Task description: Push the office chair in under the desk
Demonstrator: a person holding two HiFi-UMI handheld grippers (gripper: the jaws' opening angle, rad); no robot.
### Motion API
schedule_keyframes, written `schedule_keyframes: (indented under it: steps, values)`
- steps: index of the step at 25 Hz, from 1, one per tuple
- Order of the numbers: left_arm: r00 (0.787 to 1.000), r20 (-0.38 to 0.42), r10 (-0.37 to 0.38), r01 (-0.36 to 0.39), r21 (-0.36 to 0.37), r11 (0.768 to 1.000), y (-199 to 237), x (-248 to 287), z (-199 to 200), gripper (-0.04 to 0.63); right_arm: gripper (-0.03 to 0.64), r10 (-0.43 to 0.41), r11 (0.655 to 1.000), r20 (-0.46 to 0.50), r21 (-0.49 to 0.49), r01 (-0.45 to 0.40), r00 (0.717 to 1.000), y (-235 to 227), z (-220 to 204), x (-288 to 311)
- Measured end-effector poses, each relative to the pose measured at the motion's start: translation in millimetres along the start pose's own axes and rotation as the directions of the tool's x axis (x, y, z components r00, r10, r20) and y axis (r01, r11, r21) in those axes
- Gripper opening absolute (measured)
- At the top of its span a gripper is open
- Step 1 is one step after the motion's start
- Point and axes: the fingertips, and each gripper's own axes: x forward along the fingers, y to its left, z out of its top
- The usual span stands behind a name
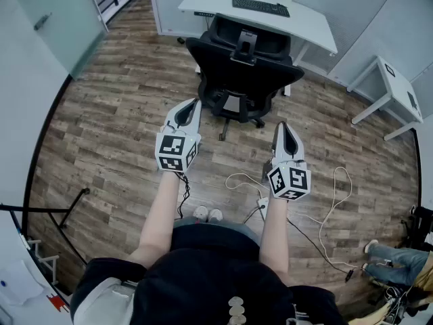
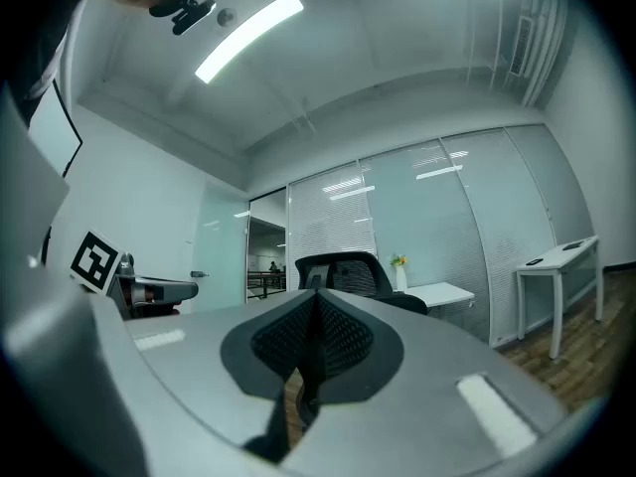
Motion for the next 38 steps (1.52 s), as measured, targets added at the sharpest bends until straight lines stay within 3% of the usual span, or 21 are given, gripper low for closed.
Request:
schedule_keyframes:
  steps: [25,27,33,38]
  values:
    - [1.0,0.004,-0.015,0.015,-0.024,1.0,-8,-3,-4,0.011,0.007,0.011,1.0,0.023,0.017,-0.011,1.0,2,4,-8]
    - [1.0,0.012,-0.023,0.024,-0.033,0.999,-10,-3,-2,0.02,0.032,0.02,0.999,0.028,0.026,-0.021,0.999,2,5,-9]
    - [0.999,0.032,-0.041,0.043,-0.043,0.998,-15,-6,-1,0.132,0.124,0.025,0.999,0.046,0.043,-0.027,0.999,-1,7,-12]
    - [0.999,0.034,-0.039,0.041,-0.045,0.998,-21,-8,-2,0.163,0.155,0.034,0.997,0.044,0.068,-0.037,0.998,-7,2,-14]
